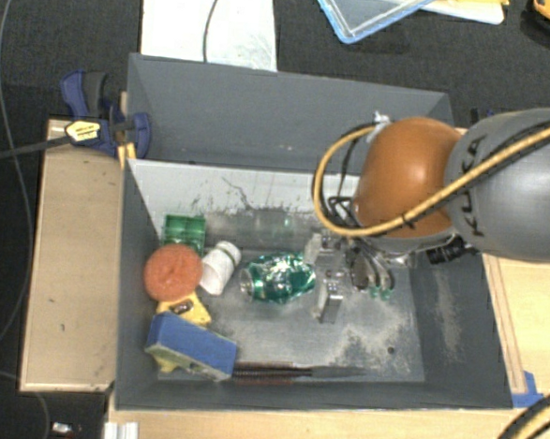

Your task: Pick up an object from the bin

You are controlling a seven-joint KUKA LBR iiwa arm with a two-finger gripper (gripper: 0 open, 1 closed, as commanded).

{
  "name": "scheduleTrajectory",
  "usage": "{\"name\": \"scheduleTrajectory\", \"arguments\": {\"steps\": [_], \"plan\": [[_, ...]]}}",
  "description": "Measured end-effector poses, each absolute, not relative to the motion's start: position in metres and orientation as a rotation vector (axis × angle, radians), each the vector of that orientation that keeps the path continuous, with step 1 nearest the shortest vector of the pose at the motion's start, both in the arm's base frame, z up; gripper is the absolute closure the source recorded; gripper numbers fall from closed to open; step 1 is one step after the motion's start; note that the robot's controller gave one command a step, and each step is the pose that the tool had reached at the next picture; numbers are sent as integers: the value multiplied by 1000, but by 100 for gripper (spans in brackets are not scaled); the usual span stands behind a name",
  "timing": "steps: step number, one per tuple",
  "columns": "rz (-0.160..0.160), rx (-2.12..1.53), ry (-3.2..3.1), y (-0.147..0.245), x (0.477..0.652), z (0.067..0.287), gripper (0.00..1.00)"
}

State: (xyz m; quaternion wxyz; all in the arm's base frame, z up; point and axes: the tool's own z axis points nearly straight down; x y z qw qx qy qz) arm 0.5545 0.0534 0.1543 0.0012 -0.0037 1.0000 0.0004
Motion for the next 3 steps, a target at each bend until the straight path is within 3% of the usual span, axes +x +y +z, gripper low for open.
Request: {"name": "scheduleTrajectory", "arguments": {"steps": [2,3], "plan": [[3,417,3109,72,565,75,0],[3,254,3129,67,563,71,0]]}}
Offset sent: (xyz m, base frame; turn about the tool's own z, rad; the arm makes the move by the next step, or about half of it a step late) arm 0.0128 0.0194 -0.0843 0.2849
